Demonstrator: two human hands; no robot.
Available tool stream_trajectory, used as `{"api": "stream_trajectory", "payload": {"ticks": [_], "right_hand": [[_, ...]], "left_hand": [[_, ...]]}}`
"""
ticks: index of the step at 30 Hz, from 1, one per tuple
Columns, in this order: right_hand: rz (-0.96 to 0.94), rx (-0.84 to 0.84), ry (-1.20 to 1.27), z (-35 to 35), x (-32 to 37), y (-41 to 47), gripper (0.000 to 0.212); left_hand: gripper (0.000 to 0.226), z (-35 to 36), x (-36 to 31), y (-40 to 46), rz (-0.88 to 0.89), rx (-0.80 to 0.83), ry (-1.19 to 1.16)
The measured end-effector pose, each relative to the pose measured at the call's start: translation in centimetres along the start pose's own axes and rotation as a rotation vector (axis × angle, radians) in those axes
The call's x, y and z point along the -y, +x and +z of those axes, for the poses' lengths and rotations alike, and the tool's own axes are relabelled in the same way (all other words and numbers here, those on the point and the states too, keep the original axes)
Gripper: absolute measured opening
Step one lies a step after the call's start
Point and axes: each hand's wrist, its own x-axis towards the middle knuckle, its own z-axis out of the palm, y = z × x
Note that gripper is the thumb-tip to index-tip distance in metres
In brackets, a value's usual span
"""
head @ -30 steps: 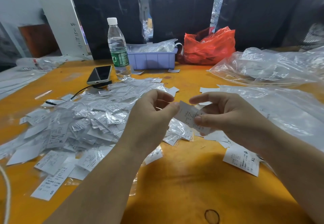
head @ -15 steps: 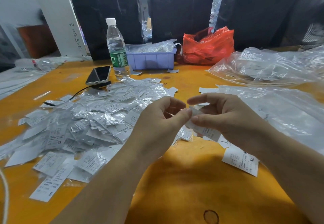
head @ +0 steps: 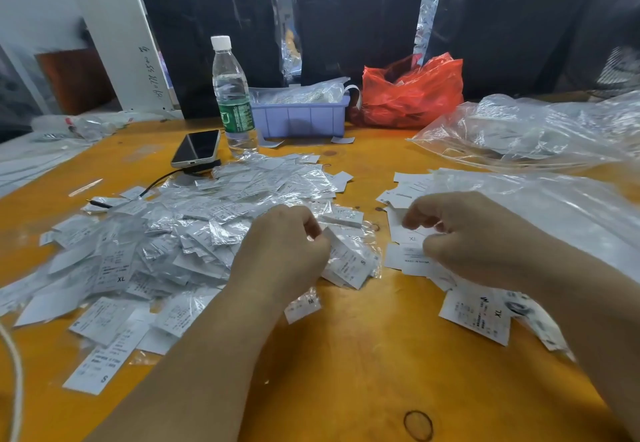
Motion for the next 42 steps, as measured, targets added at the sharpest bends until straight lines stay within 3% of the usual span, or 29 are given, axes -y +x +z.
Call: {"api": "stream_trajectory", "payload": {"ticks": [7, 13, 20, 24, 29, 31, 34, 36, 39, 42], "right_hand": [[0.093, 0.224, -0.338, 1.2, -0.5, 0.0, 0.043], [-0.018, 0.049, -0.304, 1.8, -0.6, 0.1, 0.028], [-0.248, -0.254, 0.165, 1.6, 1.4, -0.7, 0.008], [-0.309, -0.3, 0.15, 1.8, 2.3, -1.7, 0.014], [-0.312, -0.346, 0.196, 1.3, 2.8, -2.9, 0.039], [-0.308, -0.307, 0.215, 1.0, 2.7, -4.0, 0.049], [-0.277, -0.277, 0.2, 0.7, 1.9, -6.0, 0.048], [-0.193, -0.339, 0.133, -0.1, 1.0, -7.0, 0.041], [0.031, -0.396, -0.315, -1.4, -0.5, -7.9, 0.037], [0.233, -0.253, -0.55, -1.7, -1.1, -8.5, 0.029]], "left_hand": [[0.015, 0.1, 0.2, 0.0, 0.067, -0.112, 0.059], [0.004, 0.3, -0.4, -0.4, 0.183, -0.065, -0.056], [0.054, 0.5, -2.2, -1.7, 0.221, 0.213, -0.444], [0.049, 0.7, -3.1, -2.3, 0.285, 0.207, -0.542], [0.015, 1.2, -3.8, -2.6, 0.245, 0.196, -0.751], [0.015, 1.3, -3.9, -2.7, 0.248, 0.197, -0.784], [0.012, 1.5, -4.1, -3.2, 0.286, 0.204, -0.755], [0.011, 1.7, -4.4, -3.5, 0.295, 0.241, -0.725], [0.012, 1.8, -4.5, -3.9, 0.339, 0.327, -0.654], [0.017, 2.0, -4.7, -4.4, 0.393, 0.362, -0.575]]}}
